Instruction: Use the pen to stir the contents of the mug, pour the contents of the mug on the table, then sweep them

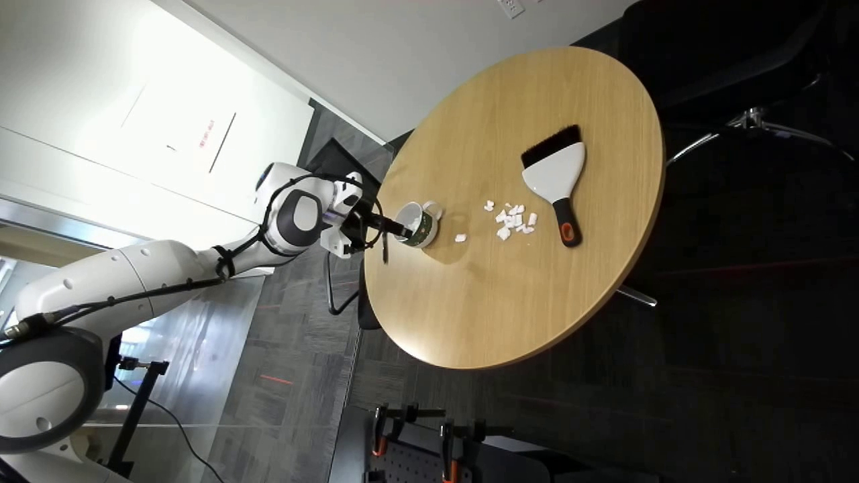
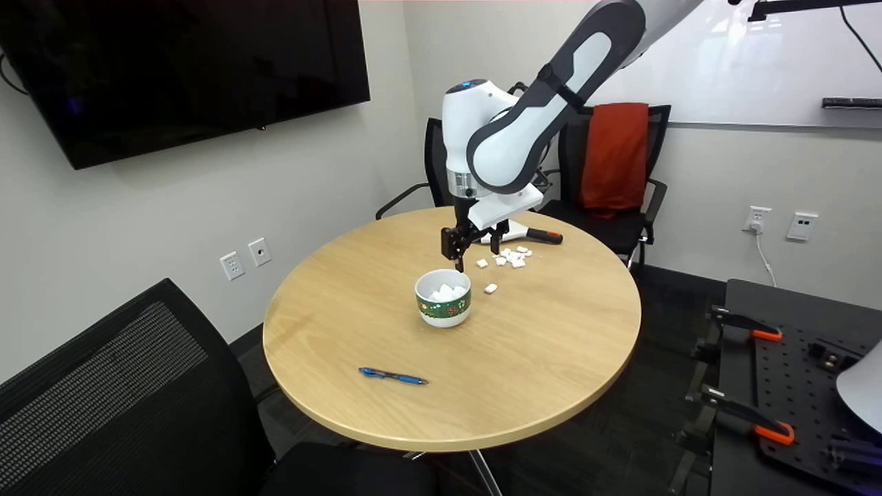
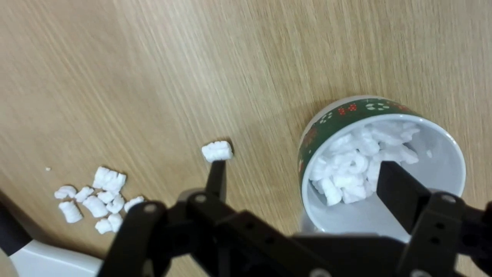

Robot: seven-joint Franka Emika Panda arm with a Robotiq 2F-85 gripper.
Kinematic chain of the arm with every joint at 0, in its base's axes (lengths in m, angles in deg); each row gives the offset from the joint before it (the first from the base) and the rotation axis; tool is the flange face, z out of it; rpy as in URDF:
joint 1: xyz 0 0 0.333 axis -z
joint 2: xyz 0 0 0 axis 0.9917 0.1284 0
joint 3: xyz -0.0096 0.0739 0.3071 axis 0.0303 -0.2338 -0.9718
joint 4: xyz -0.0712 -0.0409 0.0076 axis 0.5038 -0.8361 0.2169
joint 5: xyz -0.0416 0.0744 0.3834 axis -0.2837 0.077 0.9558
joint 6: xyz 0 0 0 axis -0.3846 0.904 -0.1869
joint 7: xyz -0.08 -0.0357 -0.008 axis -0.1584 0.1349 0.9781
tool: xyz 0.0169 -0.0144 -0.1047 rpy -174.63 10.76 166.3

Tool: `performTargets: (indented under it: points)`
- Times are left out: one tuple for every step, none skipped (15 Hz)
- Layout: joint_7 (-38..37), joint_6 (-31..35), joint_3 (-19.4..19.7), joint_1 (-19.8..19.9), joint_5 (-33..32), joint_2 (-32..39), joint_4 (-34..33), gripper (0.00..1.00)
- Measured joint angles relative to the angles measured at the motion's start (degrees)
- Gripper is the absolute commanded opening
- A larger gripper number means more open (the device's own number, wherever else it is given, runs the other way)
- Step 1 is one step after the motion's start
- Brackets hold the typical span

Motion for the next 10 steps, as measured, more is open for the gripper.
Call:
performTargets:
  points:
    - [0.02,0.00,0.00,-0.02,-0.02,0.08,-0.05,1.00]
    - [0.02,-0.01,0.00,-0.02,-0.03,0.15,-0.10,1.00]
    - [0.02,-0.01,0.00,-0.02,-0.03,0.18,-0.13,1.00]
    - [0.02,0.00,0.00,-0.02,-0.01,0.23,-0.13,1.00]
    - [0.02,0.00,0.00,-0.01,0.02,0.34,-0.13,1.00]
    - [0.02,0.00,0.03,0.06,0.03,0.51,-0.17,1.00]
    - [0.02,0.00,0.07,0.21,0.07,0.78,-0.40,1.00]
    - [0.02,0.00,0.16,0.41,0.19,1.12,-0.75,1.00]
    - [0.02,0.00,0.30,0.71,0.40,1.53,-1.21,1.00]
    - [0.05,0.00,0.37,1.10,0.59,1.97,-1.74,1.00]
